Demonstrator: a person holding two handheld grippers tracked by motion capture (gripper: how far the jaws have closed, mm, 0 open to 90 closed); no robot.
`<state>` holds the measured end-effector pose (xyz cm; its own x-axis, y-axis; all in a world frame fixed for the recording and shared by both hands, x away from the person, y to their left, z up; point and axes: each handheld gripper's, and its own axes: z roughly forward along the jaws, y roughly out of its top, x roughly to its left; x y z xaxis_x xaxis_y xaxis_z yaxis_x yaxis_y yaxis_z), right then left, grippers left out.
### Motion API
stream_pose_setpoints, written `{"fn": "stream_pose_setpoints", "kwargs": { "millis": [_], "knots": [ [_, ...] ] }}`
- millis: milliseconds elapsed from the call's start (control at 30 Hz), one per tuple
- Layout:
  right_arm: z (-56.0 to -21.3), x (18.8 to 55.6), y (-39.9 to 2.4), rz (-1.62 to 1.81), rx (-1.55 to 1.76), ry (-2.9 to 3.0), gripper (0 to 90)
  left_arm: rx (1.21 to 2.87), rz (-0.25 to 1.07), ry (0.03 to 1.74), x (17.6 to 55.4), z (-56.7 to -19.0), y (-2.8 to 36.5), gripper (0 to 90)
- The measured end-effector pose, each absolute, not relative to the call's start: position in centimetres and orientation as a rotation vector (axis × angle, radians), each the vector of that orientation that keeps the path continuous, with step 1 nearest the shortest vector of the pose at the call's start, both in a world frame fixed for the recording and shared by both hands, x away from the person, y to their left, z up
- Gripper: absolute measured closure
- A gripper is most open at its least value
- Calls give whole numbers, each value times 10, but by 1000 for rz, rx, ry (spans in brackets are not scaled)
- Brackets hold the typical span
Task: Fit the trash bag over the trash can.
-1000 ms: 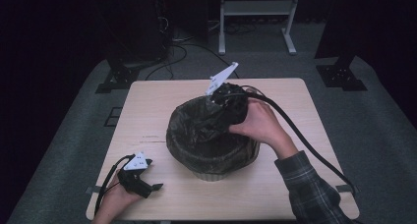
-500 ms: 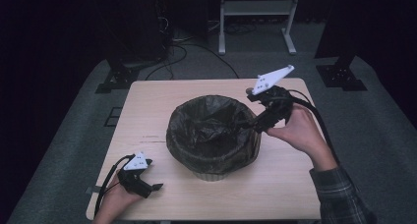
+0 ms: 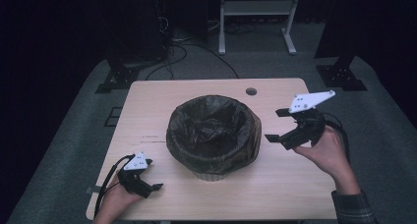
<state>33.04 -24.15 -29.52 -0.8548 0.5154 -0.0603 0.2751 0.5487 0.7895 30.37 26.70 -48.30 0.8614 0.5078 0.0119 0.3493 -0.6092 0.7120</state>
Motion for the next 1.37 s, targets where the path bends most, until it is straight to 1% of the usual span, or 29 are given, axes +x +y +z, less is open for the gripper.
{"fn": "stream_pose_setpoints", "kwargs": {
  "millis": [333,1000,1200,1367],
  "knots": [
    [-348,313,-274,1257,735,2469,95,2284,274,617,304,-483,267,0],
    [-463,299,-297,1210,875,2452,96,2282,274,618,304,-483,267,0],
    [-484,298,-300,1146,901,2494,96,2282,276,620,304,-483,267,0],
    [-486,298,-302,1164,918,2481,96,2276,287,646,304,-483,267,0]
  ]
}}
